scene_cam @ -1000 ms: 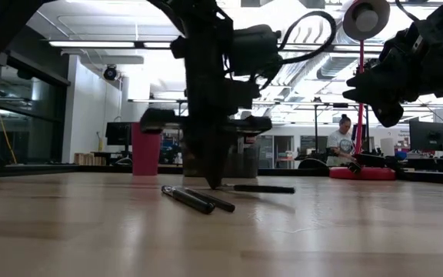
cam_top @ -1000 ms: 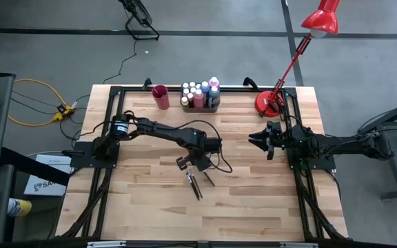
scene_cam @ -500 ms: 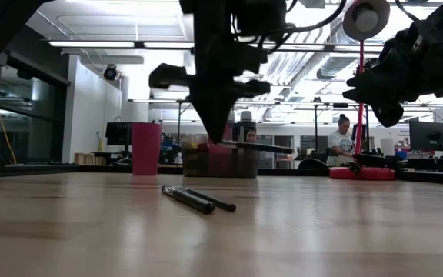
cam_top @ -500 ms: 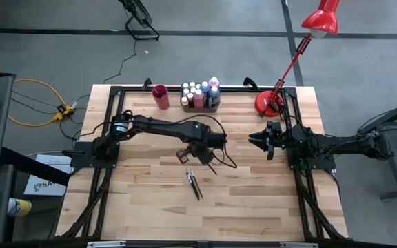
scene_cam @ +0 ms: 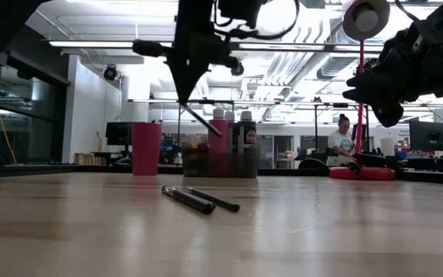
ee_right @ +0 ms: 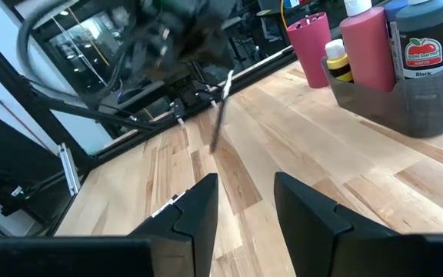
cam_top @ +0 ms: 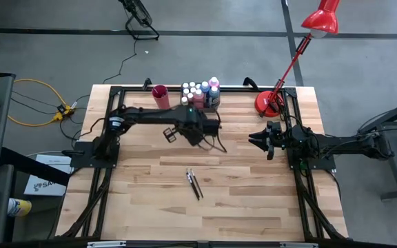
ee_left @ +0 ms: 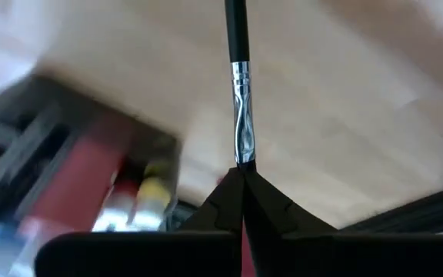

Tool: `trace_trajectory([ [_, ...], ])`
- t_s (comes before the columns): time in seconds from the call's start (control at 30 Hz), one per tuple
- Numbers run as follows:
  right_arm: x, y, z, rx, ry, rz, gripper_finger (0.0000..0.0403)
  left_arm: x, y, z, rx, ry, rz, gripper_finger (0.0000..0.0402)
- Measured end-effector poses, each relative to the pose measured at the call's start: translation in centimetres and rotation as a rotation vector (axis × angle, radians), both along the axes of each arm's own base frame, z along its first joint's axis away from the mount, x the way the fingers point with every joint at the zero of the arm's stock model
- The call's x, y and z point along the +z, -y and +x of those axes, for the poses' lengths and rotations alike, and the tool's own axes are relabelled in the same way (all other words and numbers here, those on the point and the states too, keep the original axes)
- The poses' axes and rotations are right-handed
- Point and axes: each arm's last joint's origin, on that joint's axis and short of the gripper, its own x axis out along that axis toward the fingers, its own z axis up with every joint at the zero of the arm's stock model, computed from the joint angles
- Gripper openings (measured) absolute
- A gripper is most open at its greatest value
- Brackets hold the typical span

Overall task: Pick & Place Paint Supplies
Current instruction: Put the black paint brush into the pink cup

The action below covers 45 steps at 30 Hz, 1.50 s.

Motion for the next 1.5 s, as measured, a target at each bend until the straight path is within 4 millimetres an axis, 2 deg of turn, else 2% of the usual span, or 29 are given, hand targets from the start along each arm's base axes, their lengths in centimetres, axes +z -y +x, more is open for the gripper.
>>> trace_trajectory([
  [0.13, 0.0, 0.0, 0.0, 0.0, 0.001, 0.0, 0.0122, 1.0, -2.0, -0.9, 0.035, 0.011, 0.064, 0.0],
  [0.47, 0.0, 0.0, 0.0, 0.0, 0.0, 0.0, 0.0122, 6.2, -8.2, -5.3, 0.145, 0.056, 0.339, 0.0],
  [0.7, 0.0, 0.0, 0.0, 0.0, 0.0, 0.0, 0.0122, 9.6, -10.6, -8.9, 0.166, 0.019, 0.493, 0.0],
  [0.83, 0.0, 0.0, 0.0, 0.0, -0.001, 0.0, 0.0122, 10.8, -11.7, -10.6, 0.169, -0.03, 0.551, 0.0],
  [1.07, 0.0, 0.0, 0.0, 0.0, 0.0, 0.0, 0.0122, 10.4, -14.1, -11.9, 0.211, -0.119, 0.566, 0.0],
  [1.3, 0.0, 0.0, 0.0, 0.0, 0.0, 0.0, 0.0122, 7.0, -15.8, -12.9, 0.24, -0.256, 0.516, 0.0],
  [1.5, 0.0, 0.0, 0.0, 0.0, 0.0, 0.0, 0.0122, 3.8, -16.2, -13.5, 0.215, -0.396, 0.479, 0.0],
])
